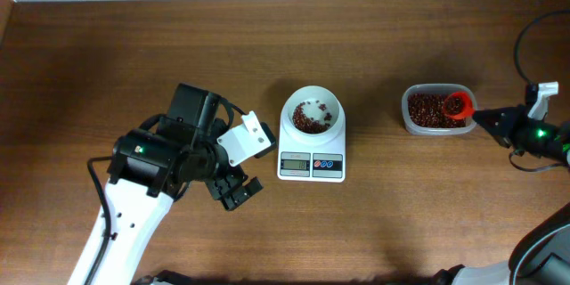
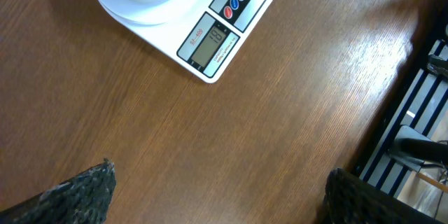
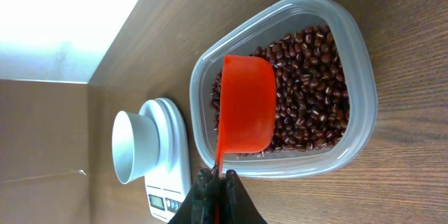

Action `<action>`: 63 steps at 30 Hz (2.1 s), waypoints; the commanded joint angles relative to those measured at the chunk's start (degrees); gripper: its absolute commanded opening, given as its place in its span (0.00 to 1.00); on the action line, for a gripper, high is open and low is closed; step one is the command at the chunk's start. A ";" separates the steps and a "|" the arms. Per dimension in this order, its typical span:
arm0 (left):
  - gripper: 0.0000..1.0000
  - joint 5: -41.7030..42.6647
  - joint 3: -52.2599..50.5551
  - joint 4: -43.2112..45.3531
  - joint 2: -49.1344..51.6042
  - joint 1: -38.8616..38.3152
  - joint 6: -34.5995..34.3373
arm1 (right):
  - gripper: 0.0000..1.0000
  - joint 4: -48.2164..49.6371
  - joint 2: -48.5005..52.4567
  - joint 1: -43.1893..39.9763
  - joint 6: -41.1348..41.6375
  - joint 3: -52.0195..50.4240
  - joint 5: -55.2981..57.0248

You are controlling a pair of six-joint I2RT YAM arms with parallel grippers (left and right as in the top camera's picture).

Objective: Scoop and weigh 50g on scale
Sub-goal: 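Return the scoop to the bean tub and scoop more beans, then carry the scoop with the right gripper over the scale bowl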

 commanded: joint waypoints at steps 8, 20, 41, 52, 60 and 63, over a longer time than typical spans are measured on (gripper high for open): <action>0.99 0.00 -0.33 -0.07 0.09 0.35 0.90 | 0.04 -3.08 0.61 0.28 -0.90 0.13 -12.81; 0.99 0.00 -0.33 -0.07 0.09 0.35 0.90 | 0.04 -3.52 0.61 23.23 1.40 0.13 -14.38; 0.99 0.00 -0.33 -0.07 0.09 0.35 0.90 | 0.04 16.33 0.63 41.97 6.08 0.13 0.07; 0.99 0.00 -0.33 -0.07 0.09 0.35 0.90 | 0.04 17.09 0.63 42.27 -2.05 0.13 -5.44; 0.99 0.00 -0.33 -0.07 0.09 0.35 0.90 | 0.04 18.43 0.63 43.56 1.86 0.13 -2.08; 0.99 0.00 -0.33 -0.07 0.09 0.35 0.90 | 0.04 19.04 0.63 44.50 4.37 0.13 1.51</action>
